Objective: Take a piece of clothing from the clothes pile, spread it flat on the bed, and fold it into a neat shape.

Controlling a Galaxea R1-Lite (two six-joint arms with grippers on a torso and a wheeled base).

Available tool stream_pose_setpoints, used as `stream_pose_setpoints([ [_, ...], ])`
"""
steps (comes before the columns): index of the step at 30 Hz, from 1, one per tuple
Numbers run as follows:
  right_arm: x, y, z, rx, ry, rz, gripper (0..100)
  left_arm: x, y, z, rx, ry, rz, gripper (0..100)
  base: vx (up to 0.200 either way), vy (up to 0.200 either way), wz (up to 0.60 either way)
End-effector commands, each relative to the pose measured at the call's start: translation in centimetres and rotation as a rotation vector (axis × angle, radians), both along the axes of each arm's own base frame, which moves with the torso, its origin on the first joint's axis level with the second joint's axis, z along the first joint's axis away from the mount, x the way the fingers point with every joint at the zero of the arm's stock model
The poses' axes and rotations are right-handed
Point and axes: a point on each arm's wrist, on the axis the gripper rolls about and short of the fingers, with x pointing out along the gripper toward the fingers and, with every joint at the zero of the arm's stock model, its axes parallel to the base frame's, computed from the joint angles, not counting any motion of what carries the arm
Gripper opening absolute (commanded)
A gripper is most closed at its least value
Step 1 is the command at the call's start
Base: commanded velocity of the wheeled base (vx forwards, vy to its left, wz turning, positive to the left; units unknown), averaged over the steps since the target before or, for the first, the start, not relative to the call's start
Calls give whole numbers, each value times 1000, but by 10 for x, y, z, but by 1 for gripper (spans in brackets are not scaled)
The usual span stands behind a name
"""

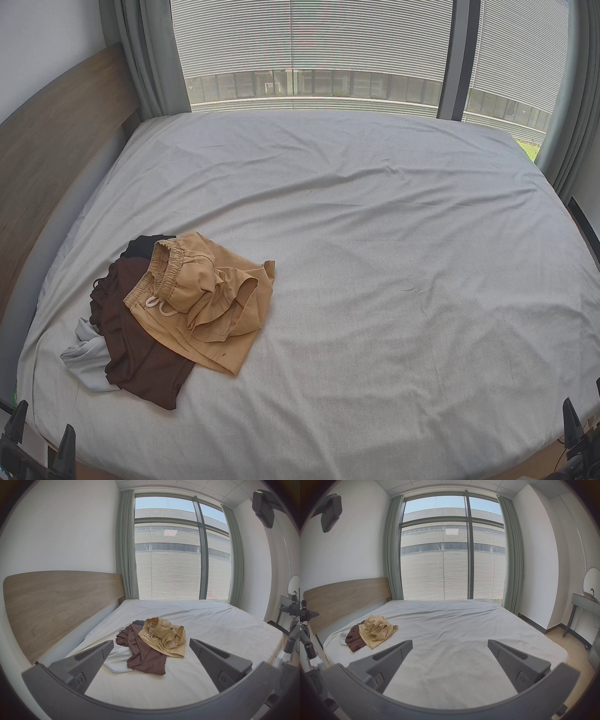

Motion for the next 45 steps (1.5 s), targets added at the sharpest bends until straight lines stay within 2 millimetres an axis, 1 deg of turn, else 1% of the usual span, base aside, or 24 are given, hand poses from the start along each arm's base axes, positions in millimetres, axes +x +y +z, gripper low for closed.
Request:
stream_pose_setpoints([
  [1,0,0,-5,2,6,0,100,0,0,-5,0,0,0,100,0,0,0],
  [21,0,0,-5,-2,6,1,100,0,0,-4,13,-9,-9,100,0,0,0],
  [22,0,0,-5,-2,6,1,100,-1,0,0,5,-29,-9,100,0,0,0],
  [23,0,0,-5,-2,6,1,100,-3,0,8,1,-72,-11,100,0,0,0],
  [24,0,0,-5,-2,6,1,100,-7,0,23,0,-131,-12,100,0,0,0],
  [25,0,0,-5,-2,6,1,100,-8,0,32,0,-148,-14,100,0,0,0],
  [26,0,0,-5,-2,6,1,100,-6,0,35,1,-123,-17,100,0,0,0],
  [28,0,0,-5,-2,6,1,100,-1,0,36,1,-75,-46,100,0,0,0],
  [30,0,0,-5,-2,4,4,100,1,0,37,-7,-57,-105,100,0,0,0],
  [31,0,0,-5,-2,4,4,100,1,0,37,-7,-57,-105,100,0,0,0],
  [32,0,0,-5,-3,6,6,100,2,0,44,-66,-55,-179,100,0,0,0],
  [33,0,0,-5,-3,6,6,100,3,0,51,-109,-45,-196,100,0,0,0],
  [36,0,0,-5,-2,4,6,100,14,-1,66,-188,7,-199,100,0,0,0],
  [38,0,0,-5,-3,6,6,100,17,-2,70,-192,18,-202,100,0,0,0],
  [39,0,0,-5,-3,6,6,100,20,-2,76,-192,28,-201,100,0,0,0],
  [41,0,0,-5,-3,6,6,100,31,-3,86,-188,72,-199,100,0,0,0],
  [45,0,0,-5,-3,6,6,100,52,-5,100,-185,101,-196,100,0,0,0],
])
